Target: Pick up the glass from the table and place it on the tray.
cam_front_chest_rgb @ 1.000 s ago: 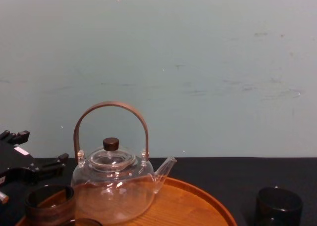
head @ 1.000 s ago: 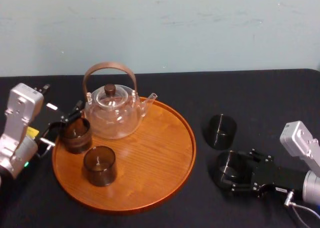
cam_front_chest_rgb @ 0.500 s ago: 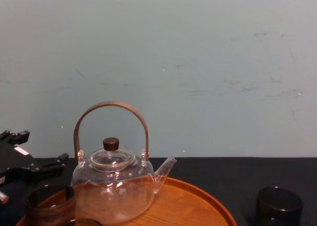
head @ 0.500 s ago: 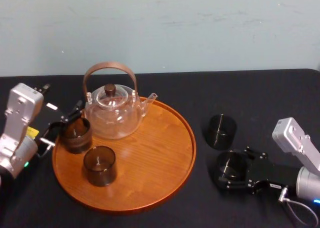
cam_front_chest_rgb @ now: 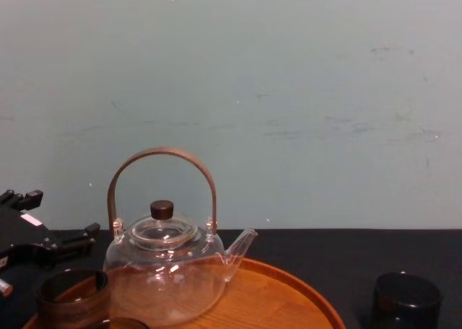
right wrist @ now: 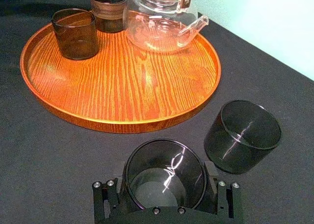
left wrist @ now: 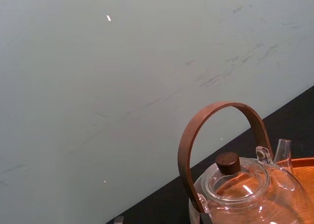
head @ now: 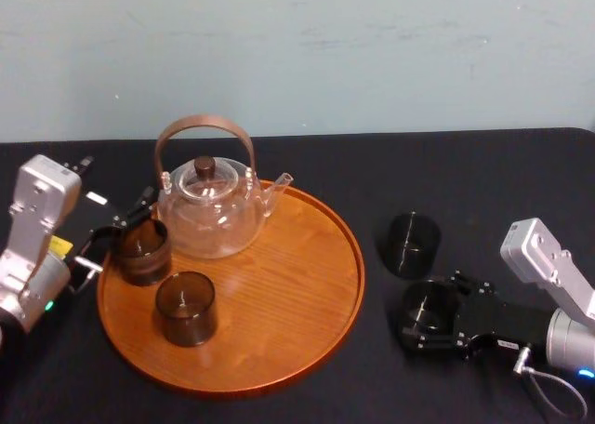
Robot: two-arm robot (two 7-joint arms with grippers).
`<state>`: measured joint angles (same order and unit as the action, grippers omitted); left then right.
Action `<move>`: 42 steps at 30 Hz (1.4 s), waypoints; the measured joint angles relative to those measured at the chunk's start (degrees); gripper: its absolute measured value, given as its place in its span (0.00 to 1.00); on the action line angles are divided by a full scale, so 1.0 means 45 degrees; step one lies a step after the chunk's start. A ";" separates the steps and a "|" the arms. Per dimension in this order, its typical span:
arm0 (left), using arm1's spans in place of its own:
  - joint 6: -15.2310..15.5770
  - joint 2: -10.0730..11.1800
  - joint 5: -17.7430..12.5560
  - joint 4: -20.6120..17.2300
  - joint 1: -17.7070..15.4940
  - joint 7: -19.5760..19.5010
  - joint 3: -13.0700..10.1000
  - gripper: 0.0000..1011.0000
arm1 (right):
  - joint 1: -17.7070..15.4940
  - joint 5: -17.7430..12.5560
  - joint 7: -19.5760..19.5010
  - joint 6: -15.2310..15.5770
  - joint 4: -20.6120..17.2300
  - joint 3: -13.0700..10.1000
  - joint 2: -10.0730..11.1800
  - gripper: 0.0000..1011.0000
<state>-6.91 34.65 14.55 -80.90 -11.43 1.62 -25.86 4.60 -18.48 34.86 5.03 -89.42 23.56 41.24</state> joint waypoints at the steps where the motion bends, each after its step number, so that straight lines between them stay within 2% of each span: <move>1: 0.0000 0.0000 0.0000 0.0000 0.0000 0.0000 0.0000 0.99 | -0.0002 -0.0002 0.0001 0.0000 0.0000 -0.0003 0.0000 0.99; 7: 0.0000 0.0000 0.0000 0.0000 0.0000 0.0000 0.0000 0.99 | -0.0012 -0.0025 0.0004 0.0001 -0.0006 -0.0020 0.0006 0.91; 23: 0.0000 0.0000 0.0000 0.0000 0.0000 0.0000 0.0000 0.99 | -0.0028 -0.0064 0.0026 0.0012 -0.0019 -0.0040 0.0025 0.91; 31: 0.0000 0.0000 0.0000 0.0001 0.0000 0.0000 0.0000 0.99 | -0.0017 -0.0476 0.0240 0.0099 -0.0218 -0.0176 0.0203 0.91; 42: 0.0000 -0.0001 0.0000 0.0000 0.0000 -0.0001 0.0000 0.99 | 0.0465 -0.0692 0.0181 0.0248 -0.0586 -0.0187 0.0216 0.91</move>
<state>-6.91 34.64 14.55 -80.90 -11.43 1.62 -25.86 6.69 -21.60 35.67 6.15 -92.06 22.72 42.21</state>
